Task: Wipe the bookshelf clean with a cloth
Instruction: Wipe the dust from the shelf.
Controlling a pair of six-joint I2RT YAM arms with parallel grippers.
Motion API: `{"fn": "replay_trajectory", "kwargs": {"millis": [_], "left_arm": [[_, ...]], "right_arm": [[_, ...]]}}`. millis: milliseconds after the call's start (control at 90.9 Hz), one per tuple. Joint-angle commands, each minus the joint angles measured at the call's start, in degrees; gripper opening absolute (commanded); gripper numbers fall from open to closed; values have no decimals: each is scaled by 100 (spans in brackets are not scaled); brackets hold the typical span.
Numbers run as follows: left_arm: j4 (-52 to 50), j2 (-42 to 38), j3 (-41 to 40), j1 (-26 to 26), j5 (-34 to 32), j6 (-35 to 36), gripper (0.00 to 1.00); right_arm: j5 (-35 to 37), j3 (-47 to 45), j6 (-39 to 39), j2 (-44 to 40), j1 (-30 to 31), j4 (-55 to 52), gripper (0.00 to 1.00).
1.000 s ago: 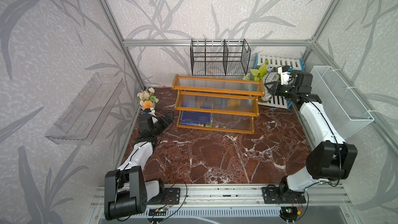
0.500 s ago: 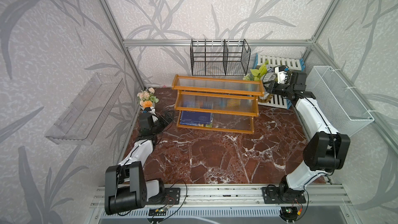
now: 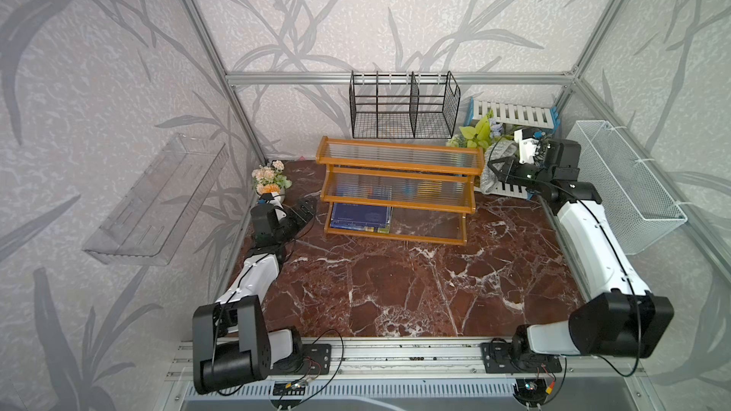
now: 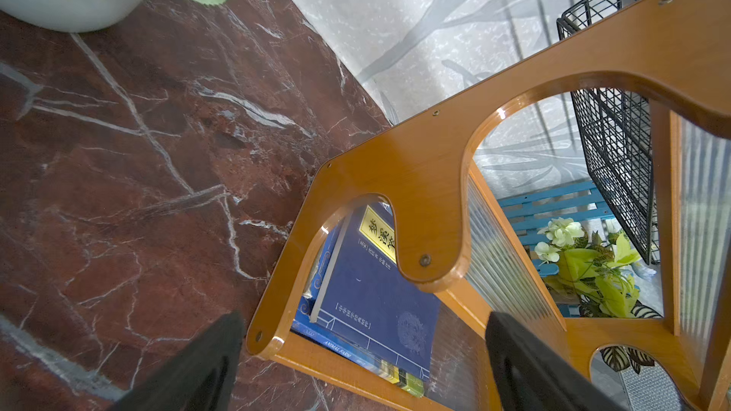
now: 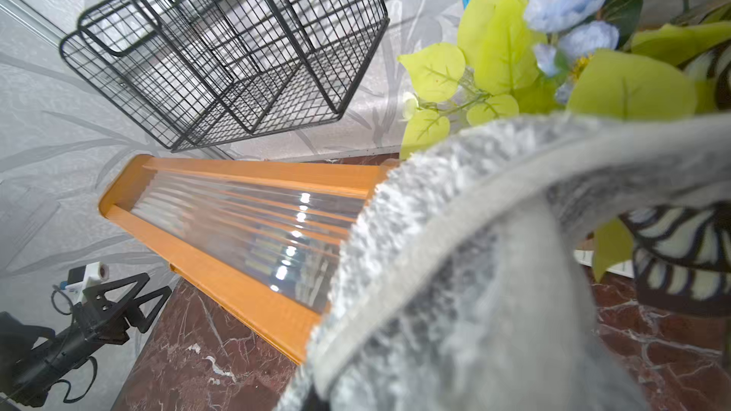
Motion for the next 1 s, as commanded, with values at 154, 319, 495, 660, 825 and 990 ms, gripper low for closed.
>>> {"fn": "replay_trajectory", "kwargs": {"millis": [154, 319, 495, 660, 825, 990], "left_arm": [[115, -90, 108, 41, 153, 48, 100], [137, -155, 64, 41, 206, 22, 100], [113, -258, -32, 48, 202, 31, 100], [153, -221, -42, 67, 196, 0, 100], [177, -202, -46, 74, 189, 4, 100], [162, -207, -75, 85, 160, 13, 100]], "right_arm": [[359, 361, -88, -343, 794, -146, 0], [881, 564, 15, 117, 1353, -9, 0], [1493, 433, 78, 408, 1444, 246, 0], [2049, 786, -169, 777, 1440, 5, 0], [2383, 1120, -447, 1165, 1418, -171, 0], [2380, 1391, -588, 1535, 1414, -248, 0]]}}
